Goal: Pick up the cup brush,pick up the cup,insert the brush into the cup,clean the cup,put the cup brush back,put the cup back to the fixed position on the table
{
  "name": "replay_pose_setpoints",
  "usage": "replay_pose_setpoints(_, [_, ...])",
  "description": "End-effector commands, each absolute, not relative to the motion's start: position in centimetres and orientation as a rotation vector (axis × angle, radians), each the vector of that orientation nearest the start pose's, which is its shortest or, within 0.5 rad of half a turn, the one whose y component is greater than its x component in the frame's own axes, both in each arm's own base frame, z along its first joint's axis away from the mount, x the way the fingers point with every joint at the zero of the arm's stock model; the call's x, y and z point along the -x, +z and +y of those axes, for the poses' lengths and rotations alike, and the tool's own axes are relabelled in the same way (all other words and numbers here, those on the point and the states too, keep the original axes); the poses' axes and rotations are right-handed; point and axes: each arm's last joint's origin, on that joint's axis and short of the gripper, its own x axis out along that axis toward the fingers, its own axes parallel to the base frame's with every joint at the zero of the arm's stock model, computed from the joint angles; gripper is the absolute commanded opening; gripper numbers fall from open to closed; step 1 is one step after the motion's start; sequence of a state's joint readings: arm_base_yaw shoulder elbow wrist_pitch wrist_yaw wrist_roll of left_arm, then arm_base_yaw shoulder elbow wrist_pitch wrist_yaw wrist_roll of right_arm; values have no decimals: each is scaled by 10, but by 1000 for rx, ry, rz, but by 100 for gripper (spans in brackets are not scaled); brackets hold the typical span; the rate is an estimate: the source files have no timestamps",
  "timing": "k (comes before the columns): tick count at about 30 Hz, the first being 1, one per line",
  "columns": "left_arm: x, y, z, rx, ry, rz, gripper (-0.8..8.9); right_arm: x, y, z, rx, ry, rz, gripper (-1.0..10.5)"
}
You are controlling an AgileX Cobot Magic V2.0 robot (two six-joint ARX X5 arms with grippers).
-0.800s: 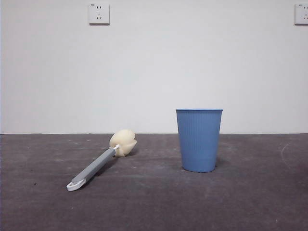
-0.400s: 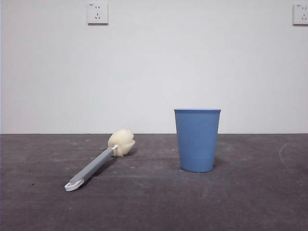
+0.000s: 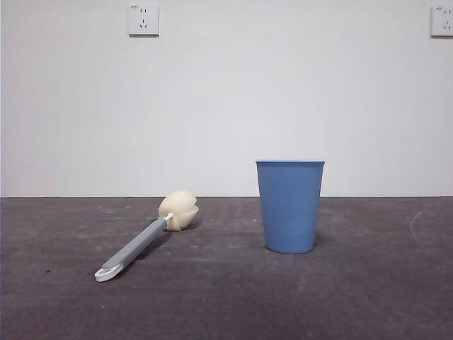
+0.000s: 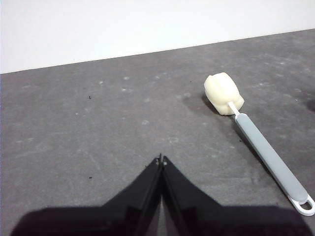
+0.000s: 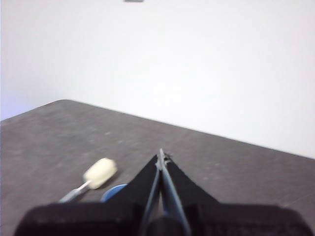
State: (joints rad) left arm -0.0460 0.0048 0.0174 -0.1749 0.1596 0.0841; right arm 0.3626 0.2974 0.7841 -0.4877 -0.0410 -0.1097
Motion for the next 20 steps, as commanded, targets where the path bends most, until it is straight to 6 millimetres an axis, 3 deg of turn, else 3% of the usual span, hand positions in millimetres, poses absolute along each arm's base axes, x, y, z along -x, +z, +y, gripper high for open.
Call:
replay_pose_setpoints(1, [-96,148,-9,-65,-208,164,-4,-56,325,20,117,360,-82,1])
replay_pose_setpoints(10, [-96,148,-9,-65,-208,163,-4,-76,245,18,45,256,-139,1])
replay_pose_setpoints(20, [-96,148,-9,-65,-208,163,-4,-91,189,13,-10,177,-64,1])
